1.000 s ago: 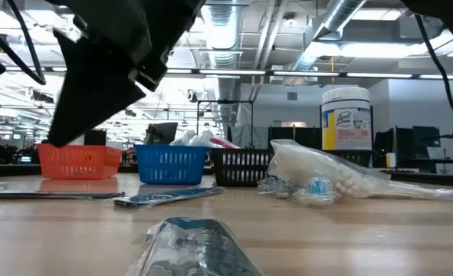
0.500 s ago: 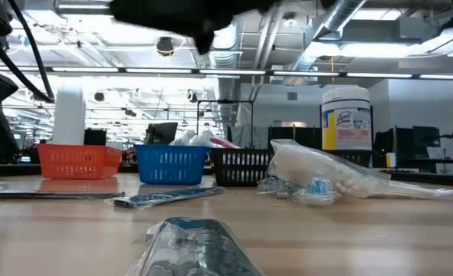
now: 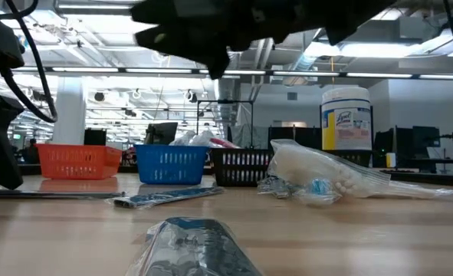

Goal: Pick & Place Travel size toiletries
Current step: Put the black comb into the right black bin

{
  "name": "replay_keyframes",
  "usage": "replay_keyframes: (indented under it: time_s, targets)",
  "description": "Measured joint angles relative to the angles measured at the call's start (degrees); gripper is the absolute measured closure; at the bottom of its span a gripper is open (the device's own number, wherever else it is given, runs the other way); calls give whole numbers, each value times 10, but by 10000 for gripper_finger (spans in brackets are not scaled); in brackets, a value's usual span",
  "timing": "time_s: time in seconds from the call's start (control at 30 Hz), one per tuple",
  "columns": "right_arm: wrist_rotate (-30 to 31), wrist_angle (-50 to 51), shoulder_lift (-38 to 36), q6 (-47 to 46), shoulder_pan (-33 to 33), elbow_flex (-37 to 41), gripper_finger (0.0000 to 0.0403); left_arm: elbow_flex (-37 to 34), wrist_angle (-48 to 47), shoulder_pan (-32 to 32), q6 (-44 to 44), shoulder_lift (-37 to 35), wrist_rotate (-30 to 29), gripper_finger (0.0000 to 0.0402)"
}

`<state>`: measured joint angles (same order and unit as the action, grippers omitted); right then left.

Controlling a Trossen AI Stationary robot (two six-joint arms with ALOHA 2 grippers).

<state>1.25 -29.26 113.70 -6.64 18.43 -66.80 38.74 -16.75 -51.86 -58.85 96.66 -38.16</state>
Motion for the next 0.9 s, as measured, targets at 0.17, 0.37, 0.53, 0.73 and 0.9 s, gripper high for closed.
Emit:
replay_keyframes:
  time_s: [0.17,0.37,0.53,0.73,0.9]
  targets:
    - [0,80,21,4,-7,-39,166,-5,0,3,-1,1,21,191]
    - [2,94,18,6,-13,-43,148,-17,9,5,-18,0,32,272]
    - [2,102,18,6,-13,-43,148,-20,-5,6,-14,-1,16,324]
    - [2,116,18,11,-13,-43,148,-22,-3,13,-27,-18,34,358]
    - [2,133,18,14,-13,-43,148,-26,-13,17,-28,-63,58,394]
